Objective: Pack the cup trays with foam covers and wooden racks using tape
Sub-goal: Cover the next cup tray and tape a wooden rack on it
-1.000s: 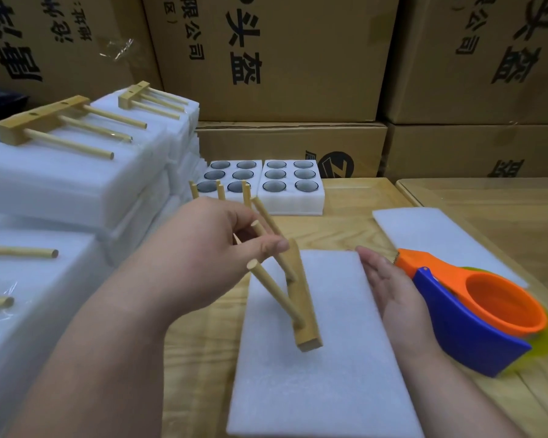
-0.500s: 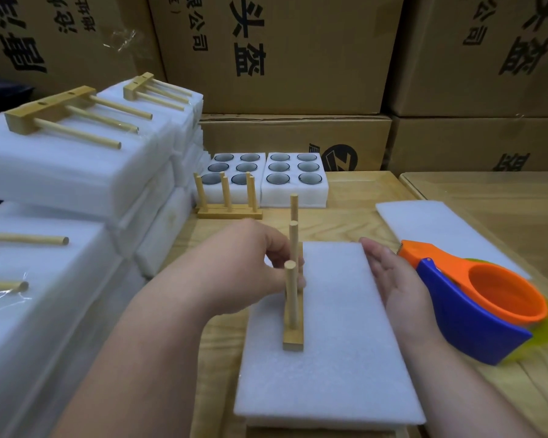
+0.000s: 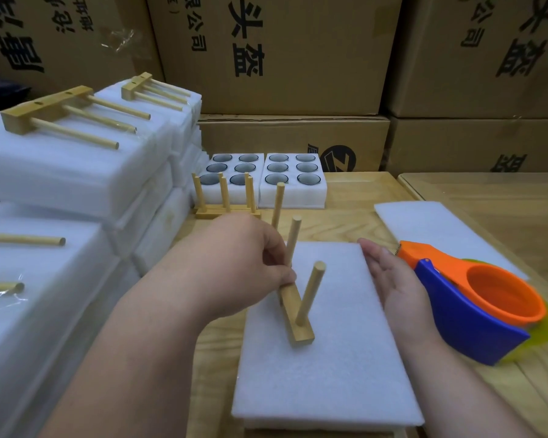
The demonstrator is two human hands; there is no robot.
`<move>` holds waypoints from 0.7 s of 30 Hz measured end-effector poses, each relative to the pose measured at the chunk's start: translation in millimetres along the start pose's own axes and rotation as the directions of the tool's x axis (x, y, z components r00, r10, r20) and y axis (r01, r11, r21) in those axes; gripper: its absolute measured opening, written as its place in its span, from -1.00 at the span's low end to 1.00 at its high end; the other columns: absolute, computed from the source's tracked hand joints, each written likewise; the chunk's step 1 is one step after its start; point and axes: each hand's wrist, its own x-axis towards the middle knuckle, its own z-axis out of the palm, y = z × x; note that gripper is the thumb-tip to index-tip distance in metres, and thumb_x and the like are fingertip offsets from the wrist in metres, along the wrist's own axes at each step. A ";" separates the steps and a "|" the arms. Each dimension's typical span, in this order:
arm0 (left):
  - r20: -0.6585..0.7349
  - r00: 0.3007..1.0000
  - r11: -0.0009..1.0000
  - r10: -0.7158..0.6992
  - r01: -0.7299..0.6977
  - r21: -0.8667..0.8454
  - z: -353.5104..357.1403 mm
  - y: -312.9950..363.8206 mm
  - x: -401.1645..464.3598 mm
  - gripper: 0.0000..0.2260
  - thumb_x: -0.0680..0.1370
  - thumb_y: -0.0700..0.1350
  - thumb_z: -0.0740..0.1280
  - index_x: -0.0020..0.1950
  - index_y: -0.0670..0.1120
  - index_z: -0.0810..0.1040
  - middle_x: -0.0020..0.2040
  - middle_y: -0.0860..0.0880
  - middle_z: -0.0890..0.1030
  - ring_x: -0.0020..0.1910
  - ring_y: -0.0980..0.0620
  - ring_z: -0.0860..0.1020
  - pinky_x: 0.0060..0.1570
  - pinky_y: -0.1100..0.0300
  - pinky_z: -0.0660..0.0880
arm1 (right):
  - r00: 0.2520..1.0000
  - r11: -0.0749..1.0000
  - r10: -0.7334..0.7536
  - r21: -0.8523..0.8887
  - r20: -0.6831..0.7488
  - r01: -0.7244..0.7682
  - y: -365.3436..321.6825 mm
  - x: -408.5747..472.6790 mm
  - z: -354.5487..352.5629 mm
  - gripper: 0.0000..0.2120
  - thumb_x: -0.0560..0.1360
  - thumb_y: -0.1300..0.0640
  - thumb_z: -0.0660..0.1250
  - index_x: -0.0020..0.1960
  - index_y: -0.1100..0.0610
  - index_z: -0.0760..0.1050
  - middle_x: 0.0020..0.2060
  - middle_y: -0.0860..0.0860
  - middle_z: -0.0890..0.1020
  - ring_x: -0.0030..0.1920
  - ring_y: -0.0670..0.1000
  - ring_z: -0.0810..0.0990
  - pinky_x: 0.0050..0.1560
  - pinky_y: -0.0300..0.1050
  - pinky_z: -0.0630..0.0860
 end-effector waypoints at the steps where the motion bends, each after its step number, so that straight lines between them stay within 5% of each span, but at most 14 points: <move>1: 0.005 1.000 1.000 -0.001 0.001 0.022 1.5 2.1 -0.2 -0.84 0.45 0.14 0.47 -0.29 0.14 0.62 -0.33 0.37 0.57 -0.35 0.32 0.54 -0.40 0.25 0.43 | 1.000 1.000 -0.002 -0.003 0.002 0.002 0.2 0.7 -0.6 -0.70 0.68 0.02 0.13 0.26 0.03 0.58 0.04 -0.08 0.74 0.03 -0.10 0.72 -0.05 -0.10 0.55; 6: 0.028 0.999 0.999 -0.015 0.014 0.035 13.8 13.0 1.7 -0.88 0.45 0.15 0.48 -0.22 0.15 0.64 -0.23 0.25 0.63 -0.24 0.27 0.55 -0.27 0.24 0.50 | 1.000 0.999 0.003 0.036 0.002 -0.003 2.9 4.0 -1.9 -0.71 0.68 0.03 0.14 0.25 0.05 0.58 0.05 -0.06 0.74 0.04 -0.08 0.72 -0.17 -0.22 0.62; 17: -0.025 0.999 0.992 0.022 -0.025 -0.120 36.0 25.7 5.3 -0.88 0.51 0.16 0.39 -0.08 0.16 0.65 -0.06 0.18 0.50 -0.16 0.23 0.51 -0.08 0.12 0.57 | 0.999 0.996 0.043 0.076 0.007 -0.043 4.6 11.4 -4.3 -0.72 0.65 -0.02 0.19 0.22 0.02 0.61 0.04 0.01 0.75 0.02 0.07 0.74 -0.21 -0.03 0.65; 21: -0.029 0.996 0.992 -0.083 0.080 -0.094 39.6 24.2 4.5 -0.74 0.47 0.26 0.37 0.07 0.20 0.47 -0.18 0.20 0.50 -0.15 0.25 0.49 -0.22 0.17 0.47 | 1.000 0.999 0.020 0.049 -0.002 -0.019 4.5 11.8 -5.4 -0.74 0.65 0.05 0.20 0.22 0.03 0.62 0.03 0.02 0.75 0.03 0.08 0.73 -0.21 -0.03 0.67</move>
